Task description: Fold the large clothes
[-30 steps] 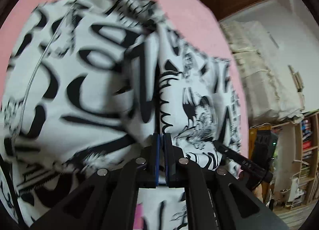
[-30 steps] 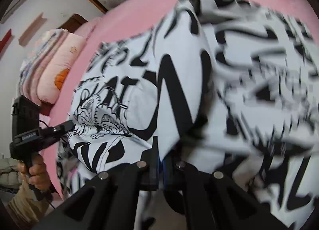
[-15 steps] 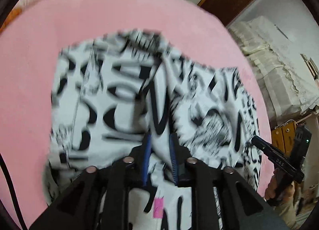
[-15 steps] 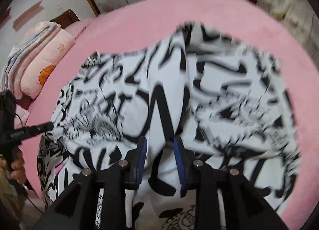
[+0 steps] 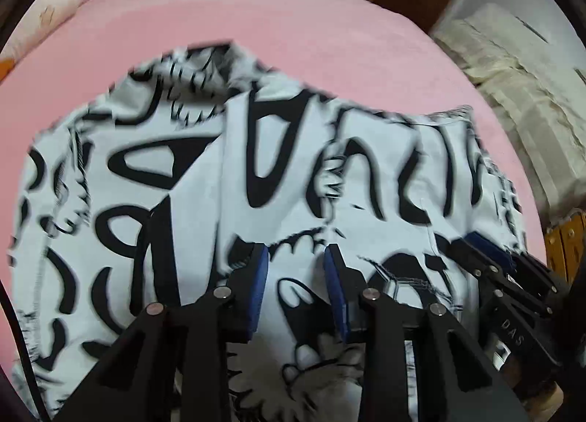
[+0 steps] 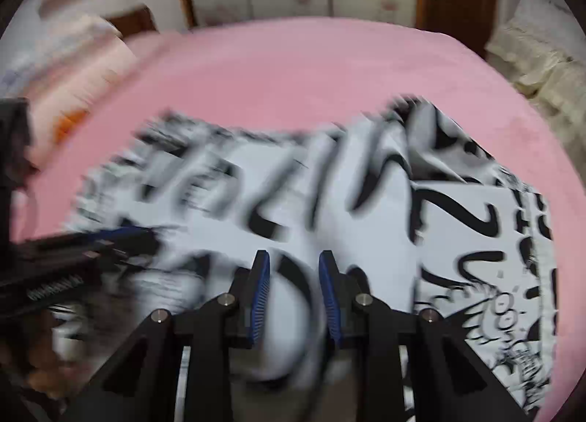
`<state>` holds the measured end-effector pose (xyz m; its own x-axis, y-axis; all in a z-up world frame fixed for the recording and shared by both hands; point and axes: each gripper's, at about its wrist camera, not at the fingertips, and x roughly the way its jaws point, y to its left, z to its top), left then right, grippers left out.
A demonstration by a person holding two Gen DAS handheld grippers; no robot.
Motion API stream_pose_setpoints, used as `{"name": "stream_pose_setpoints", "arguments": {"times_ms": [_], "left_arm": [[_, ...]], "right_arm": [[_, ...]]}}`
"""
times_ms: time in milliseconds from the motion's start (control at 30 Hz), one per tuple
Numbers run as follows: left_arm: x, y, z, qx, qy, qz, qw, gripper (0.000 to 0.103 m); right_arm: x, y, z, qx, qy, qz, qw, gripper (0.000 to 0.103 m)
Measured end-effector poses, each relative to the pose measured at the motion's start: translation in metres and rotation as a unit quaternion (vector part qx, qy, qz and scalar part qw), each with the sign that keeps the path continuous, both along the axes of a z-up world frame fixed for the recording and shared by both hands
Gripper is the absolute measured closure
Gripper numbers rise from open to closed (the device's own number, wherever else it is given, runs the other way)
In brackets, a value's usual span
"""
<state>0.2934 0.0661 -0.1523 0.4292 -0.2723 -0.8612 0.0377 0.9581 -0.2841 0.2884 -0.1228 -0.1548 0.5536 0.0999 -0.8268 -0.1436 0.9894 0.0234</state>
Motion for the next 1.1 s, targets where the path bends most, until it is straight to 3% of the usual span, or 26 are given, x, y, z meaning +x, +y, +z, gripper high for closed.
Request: {"name": "stream_pose_setpoints", "arguments": {"times_ms": [67, 200, 367, 533, 633, 767, 867, 1000, 1100], "left_arm": [[0.004, 0.005, -0.010, -0.010, 0.007, 0.009, 0.9999, 0.076], [0.002, 0.008, -0.015, -0.012, -0.004, 0.007, 0.9999, 0.076], [-0.003, 0.006, -0.014, 0.006, -0.011, -0.007, 0.9999, 0.076], [-0.015, 0.003, 0.008, 0.019, 0.012, 0.000, 0.9998, 0.070], [-0.042, 0.001, 0.033, 0.031, -0.017, 0.002, 0.9994, 0.050], [-0.084, -0.003, 0.051, 0.020, -0.039, -0.002, 0.9990, 0.048], [-0.107, -0.011, 0.036, 0.039, -0.027, -0.017, 0.9987, 0.048], [-0.118, -0.018, -0.012, 0.085, 0.015, -0.020, 0.9961, 0.048], [-0.124, -0.018, -0.004, 0.087, 0.008, -0.014, 0.9961, 0.048]], "right_arm": [[0.008, -0.017, -0.020, -0.004, 0.016, -0.010, 1.000, 0.080], [0.014, -0.052, -0.037, 0.047, 0.035, -0.033, 0.998, 0.099], [0.013, -0.061, -0.039, 0.052, 0.033, -0.039, 0.997, 0.099], [0.002, -0.060, -0.016, 0.052, 0.038, -0.057, 0.996, 0.094], [-0.020, -0.055, 0.011, 0.100, 0.021, -0.037, 0.994, 0.094], [-0.060, -0.033, 0.025, 0.126, 0.022, 0.011, 0.992, 0.093], [-0.088, -0.013, 0.011, 0.105, 0.038, 0.044, 0.993, 0.093], [-0.103, 0.001, -0.030, 0.062, 0.066, 0.036, 0.995, 0.092], [-0.106, 0.001, -0.030, 0.067, 0.068, 0.024, 0.995, 0.093]]}}
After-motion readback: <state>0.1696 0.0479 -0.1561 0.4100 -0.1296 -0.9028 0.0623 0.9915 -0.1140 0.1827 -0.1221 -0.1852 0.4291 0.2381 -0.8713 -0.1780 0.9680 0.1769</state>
